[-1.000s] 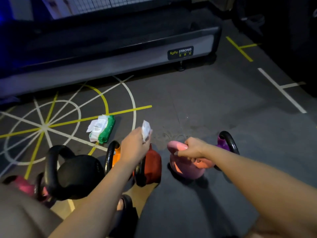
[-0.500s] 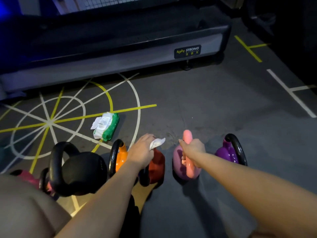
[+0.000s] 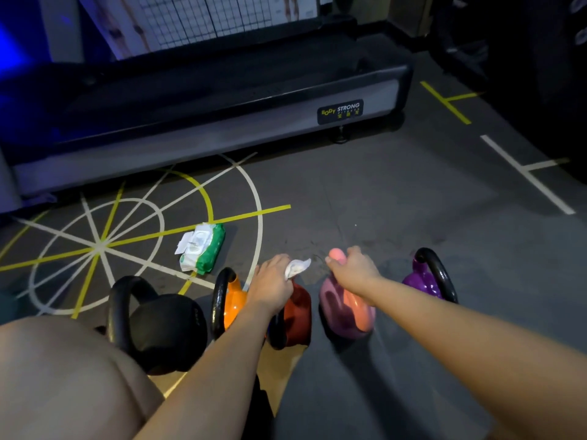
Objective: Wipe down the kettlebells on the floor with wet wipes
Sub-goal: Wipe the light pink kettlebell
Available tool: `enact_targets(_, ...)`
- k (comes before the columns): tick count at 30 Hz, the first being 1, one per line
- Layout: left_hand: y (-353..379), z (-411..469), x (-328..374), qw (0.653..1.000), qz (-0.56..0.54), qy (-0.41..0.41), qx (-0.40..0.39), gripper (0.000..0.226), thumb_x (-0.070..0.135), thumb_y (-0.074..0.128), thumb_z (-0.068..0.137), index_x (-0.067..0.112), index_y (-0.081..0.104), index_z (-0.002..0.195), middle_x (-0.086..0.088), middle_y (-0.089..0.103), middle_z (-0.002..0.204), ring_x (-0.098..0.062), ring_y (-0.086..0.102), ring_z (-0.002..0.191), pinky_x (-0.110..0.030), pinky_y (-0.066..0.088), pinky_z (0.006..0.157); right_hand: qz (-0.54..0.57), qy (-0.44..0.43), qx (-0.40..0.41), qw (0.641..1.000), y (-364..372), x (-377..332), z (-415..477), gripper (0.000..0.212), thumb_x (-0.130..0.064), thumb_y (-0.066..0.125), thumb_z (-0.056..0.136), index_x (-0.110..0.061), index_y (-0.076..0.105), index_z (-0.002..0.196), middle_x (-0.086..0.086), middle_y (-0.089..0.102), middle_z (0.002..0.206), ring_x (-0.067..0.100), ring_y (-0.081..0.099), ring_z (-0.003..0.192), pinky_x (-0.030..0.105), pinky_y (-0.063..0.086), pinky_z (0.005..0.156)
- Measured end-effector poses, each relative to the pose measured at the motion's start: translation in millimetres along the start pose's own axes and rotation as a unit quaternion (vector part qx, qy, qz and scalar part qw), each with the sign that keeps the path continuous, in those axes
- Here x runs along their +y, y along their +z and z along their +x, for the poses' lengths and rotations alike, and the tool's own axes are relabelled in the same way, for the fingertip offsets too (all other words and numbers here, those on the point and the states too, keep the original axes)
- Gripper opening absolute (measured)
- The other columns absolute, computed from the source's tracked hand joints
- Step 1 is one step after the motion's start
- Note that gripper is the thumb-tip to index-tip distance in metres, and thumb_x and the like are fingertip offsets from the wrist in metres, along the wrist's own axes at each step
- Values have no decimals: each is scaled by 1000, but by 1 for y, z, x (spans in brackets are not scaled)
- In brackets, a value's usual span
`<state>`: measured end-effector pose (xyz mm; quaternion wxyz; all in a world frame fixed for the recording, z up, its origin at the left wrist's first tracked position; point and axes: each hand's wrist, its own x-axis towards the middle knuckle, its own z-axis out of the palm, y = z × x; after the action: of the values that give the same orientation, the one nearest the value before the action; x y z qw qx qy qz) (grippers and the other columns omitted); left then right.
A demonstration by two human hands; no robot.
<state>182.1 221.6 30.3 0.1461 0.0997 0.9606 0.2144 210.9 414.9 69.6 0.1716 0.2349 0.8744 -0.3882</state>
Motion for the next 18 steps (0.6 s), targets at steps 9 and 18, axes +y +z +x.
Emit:
enact_targets(9,-26,-11,60,998,38,19,-49,66,55,75,81,13,46,122,-8,53,121,-31,47,127,-46,41,101,46,-150,-39,987,-49,-4,-44,36,-62,63,86,-31,74,101,-5,75,91,13,71,83,31,57,82)
enact_targets(18,-54,-52,124,922,-357,99,-107,58,18,89,77,15,44,113,-5,63,94,-16,63,72,-24,50,55,208,-124,3,970,-101,-2,-84,8,-9,70,91,-1,71,89,19,70,74,25,66,67,42,60,71)
